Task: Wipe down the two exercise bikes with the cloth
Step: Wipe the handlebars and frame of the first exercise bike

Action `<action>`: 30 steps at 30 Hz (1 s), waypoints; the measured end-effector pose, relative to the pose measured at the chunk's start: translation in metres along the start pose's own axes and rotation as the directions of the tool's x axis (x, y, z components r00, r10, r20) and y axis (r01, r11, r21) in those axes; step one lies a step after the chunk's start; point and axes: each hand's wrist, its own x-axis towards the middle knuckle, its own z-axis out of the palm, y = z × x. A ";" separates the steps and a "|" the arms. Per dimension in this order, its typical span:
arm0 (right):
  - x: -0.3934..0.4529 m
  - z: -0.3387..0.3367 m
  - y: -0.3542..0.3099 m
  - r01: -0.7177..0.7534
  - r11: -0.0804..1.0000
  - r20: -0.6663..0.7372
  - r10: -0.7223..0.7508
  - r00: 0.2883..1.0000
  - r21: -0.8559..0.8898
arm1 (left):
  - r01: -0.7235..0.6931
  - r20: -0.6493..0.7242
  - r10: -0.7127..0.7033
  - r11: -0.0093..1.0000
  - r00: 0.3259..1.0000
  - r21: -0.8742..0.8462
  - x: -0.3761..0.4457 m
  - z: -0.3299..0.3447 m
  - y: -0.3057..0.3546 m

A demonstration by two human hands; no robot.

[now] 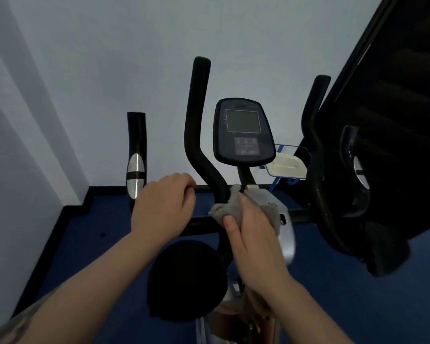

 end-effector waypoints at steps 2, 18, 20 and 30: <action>0.015 -0.001 -0.001 -0.002 0.996 0.064 0.008 0.998 -0.091 | 0.021 0.020 -0.022 1.000 1.000 0.020 0.000 0.001 0.000; 0.041 -0.008 -0.005 -0.189 0.982 0.203 0.183 0.962 0.009 | -0.313 0.347 0.277 0.948 0.896 0.052 -0.006 -0.008 -0.018; 0.018 -0.005 -0.002 -0.053 0.997 0.089 0.059 0.994 -0.065 | -0.363 0.377 0.330 0.932 0.866 0.018 -0.009 -0.014 -0.023; 0.031 0.001 -0.008 -0.098 0.988 -0.002 0.099 0.995 -0.115 | -0.427 0.366 0.305 0.845 0.879 0.321 -0.013 0.001 -0.016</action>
